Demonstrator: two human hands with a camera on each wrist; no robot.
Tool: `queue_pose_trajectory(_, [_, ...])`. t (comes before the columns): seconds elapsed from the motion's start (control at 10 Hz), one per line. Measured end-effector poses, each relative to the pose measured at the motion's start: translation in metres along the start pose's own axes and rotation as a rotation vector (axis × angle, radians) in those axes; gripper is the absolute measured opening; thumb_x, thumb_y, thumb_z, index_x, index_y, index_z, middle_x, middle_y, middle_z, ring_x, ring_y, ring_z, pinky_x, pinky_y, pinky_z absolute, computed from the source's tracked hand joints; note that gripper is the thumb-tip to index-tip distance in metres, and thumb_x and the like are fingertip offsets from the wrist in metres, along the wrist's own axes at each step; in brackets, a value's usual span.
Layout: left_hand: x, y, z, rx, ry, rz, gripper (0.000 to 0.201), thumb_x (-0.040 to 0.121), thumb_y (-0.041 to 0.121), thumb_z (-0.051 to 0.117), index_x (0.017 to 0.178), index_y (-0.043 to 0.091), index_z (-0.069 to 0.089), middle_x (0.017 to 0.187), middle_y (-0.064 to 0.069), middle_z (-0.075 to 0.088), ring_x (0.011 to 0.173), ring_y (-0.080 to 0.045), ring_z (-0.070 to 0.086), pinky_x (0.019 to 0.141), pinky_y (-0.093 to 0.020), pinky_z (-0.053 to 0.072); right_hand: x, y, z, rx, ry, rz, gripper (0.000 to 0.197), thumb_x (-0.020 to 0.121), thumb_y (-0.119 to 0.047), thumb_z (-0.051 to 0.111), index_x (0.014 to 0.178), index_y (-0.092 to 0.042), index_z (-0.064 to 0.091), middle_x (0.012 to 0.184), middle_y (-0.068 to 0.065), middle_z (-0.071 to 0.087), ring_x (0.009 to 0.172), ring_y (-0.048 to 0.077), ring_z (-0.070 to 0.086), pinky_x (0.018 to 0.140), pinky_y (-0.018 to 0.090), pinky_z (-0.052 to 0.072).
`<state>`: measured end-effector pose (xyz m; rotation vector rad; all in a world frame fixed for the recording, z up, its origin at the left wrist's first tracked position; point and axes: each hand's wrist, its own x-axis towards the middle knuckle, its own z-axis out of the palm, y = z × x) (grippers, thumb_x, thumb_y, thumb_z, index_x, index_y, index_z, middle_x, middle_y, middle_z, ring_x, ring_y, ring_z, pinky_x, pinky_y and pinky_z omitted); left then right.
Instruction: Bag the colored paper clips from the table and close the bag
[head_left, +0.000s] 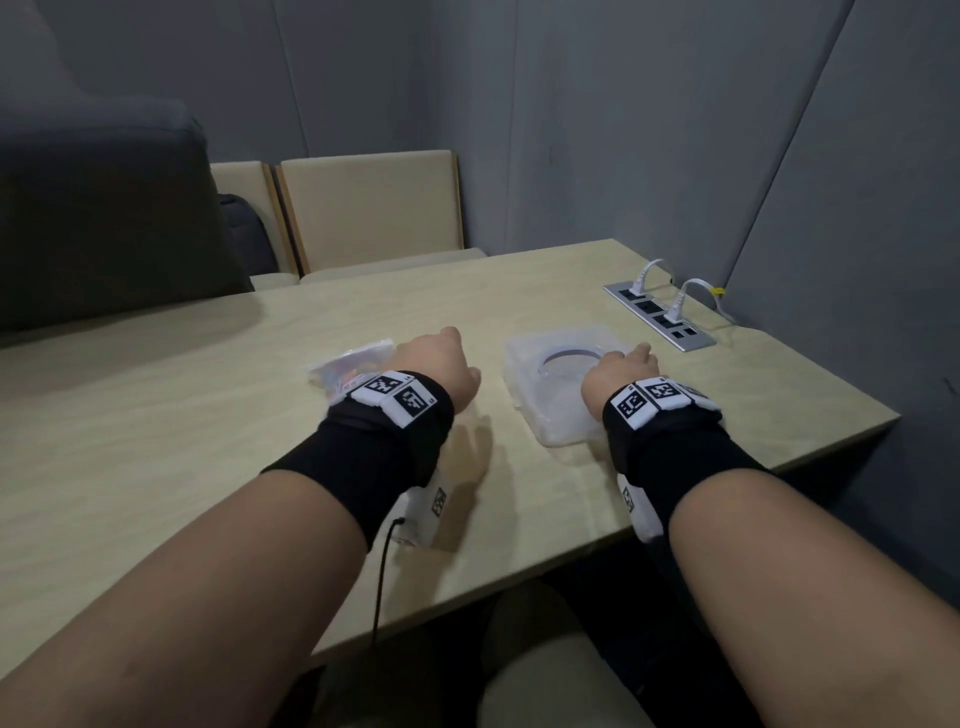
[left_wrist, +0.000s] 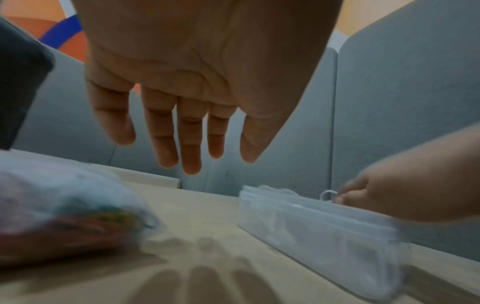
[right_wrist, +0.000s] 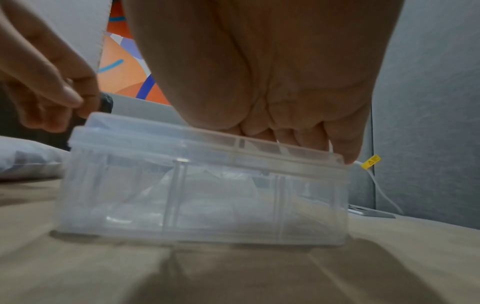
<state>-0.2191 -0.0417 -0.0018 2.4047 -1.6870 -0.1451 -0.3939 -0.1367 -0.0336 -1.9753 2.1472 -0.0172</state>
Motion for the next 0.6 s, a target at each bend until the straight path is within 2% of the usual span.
queue_pose_trajectory(0.1, [0.001,-0.03,-0.012,0.075,0.002,-0.049,0.033,0.089,0.038,0.05,0.114,0.016,0.052,0.108,-0.01,0.062,0.099,-0.033,0.056,0.079,-0.038,0.045,0.002,-0.007,-0.001,-0.026,-0.005,0.005,0.051,0.095,-0.014,0.029,0.145,-0.003,0.032,0.159,0.019,0.006,0.145,0.033,0.016,0.118,0.048,0.022])
queue_pose_trajectory(0.2, [0.007,-0.054,-0.017,0.082,-0.014,-0.102,0.032,0.086,0.039,0.05,0.11,0.019,0.054,0.108,-0.01,0.06,0.098,-0.033,0.054,0.085,-0.042,0.048,0.01,-0.014,-0.001,-0.03,-0.013,-0.005,0.051,0.095,-0.013,0.029,0.144,-0.003,0.034,0.159,0.019,0.006,0.145,0.034,0.017,0.117,0.048,0.023])
queue_pose_trajectory(0.3, [0.015,-0.069,-0.02,0.079,-0.039,-0.106,0.028,0.085,0.041,0.05,0.104,0.021,0.055,0.098,-0.007,0.058,0.088,-0.03,0.051,0.081,-0.039,0.048,0.022,-0.024,-0.002,-0.056,-0.018,-0.031,0.052,0.092,-0.013,0.03,0.142,-0.002,0.037,0.155,0.021,0.015,0.141,0.035,0.021,0.114,0.05,0.028])
queue_pose_trajectory(0.4, [0.024,-0.079,-0.018,0.058,-0.087,-0.085,0.021,0.088,0.043,0.051,0.099,0.025,0.053,0.09,-0.001,0.053,0.084,-0.024,0.053,0.077,-0.035,0.047,0.04,-0.033,-0.003,-0.055,-0.029,-0.019,0.047,0.096,-0.017,0.03,0.141,-0.003,0.037,0.155,0.022,0.014,0.14,0.035,0.024,0.112,0.048,0.029])
queue_pose_trajectory(0.5, [0.038,-0.089,-0.021,-0.004,-0.088,-0.056,0.018,0.088,0.045,0.051,0.096,0.029,0.053,0.092,-0.001,0.057,0.087,-0.024,0.058,0.077,-0.034,0.048,0.061,-0.04,-0.017,-0.038,-0.061,0.002,0.044,0.099,-0.019,0.03,0.141,-0.006,0.036,0.152,0.02,0.02,0.134,0.038,0.034,0.108,0.046,0.033])
queue_pose_trajectory(0.6, [0.03,-0.103,-0.023,-0.042,-0.12,-0.014,0.03,0.081,0.051,0.05,0.1,0.029,0.056,0.103,-0.002,0.06,0.097,-0.025,0.06,0.083,-0.031,0.048,0.081,-0.042,-0.033,-0.062,-0.117,-0.037,0.045,0.098,-0.027,0.039,0.139,-0.01,0.04,0.152,0.017,0.025,0.134,0.036,0.039,0.109,0.042,0.036])
